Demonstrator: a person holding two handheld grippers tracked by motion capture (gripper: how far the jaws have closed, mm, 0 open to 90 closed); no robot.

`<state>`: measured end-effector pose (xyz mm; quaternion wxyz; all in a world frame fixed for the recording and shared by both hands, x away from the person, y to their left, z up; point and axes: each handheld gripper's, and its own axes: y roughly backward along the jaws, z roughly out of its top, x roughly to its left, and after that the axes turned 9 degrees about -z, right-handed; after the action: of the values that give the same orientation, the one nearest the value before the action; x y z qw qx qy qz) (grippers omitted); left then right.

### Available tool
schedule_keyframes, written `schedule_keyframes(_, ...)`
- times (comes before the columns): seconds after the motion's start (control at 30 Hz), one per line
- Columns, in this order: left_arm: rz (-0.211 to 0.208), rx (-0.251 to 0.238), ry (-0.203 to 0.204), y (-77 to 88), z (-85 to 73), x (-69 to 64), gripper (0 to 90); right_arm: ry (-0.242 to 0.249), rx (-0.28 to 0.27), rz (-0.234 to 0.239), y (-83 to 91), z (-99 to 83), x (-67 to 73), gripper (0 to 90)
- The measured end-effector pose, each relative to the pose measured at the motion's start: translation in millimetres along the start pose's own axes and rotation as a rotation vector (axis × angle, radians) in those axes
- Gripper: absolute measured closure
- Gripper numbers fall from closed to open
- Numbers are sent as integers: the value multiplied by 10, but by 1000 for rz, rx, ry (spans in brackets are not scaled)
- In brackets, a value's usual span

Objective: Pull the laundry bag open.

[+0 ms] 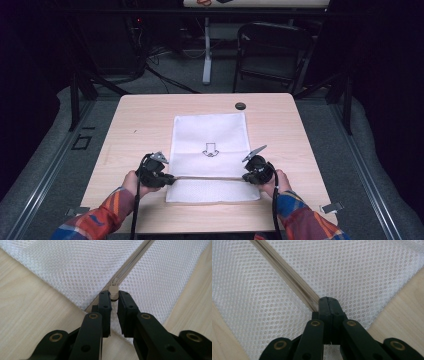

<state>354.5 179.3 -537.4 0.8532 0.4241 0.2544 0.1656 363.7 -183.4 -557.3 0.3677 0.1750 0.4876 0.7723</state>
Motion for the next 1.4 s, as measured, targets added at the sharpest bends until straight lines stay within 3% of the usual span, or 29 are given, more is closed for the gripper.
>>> schedule_keyframes(0.47, -9, -6, 3, 4, -27, -3, 812, 13, 15, 10, -6, 27, -21, 900)
schedule_keyframes(0.5, -9, -5, 3, 2, -26, -2, 812, -11, -5, 6, -17, 16, -4, 900)
schedule_keyframes(0.67, -15, -23, 14, 15, -30, 9, 811, 14, 18, 7, -4, 28, -18, 900)
schedule_keyframes(1.4, 16, -8, 14, 63, -74, 15, 813, 10, 16, 9, -5, 27, -20, 900)
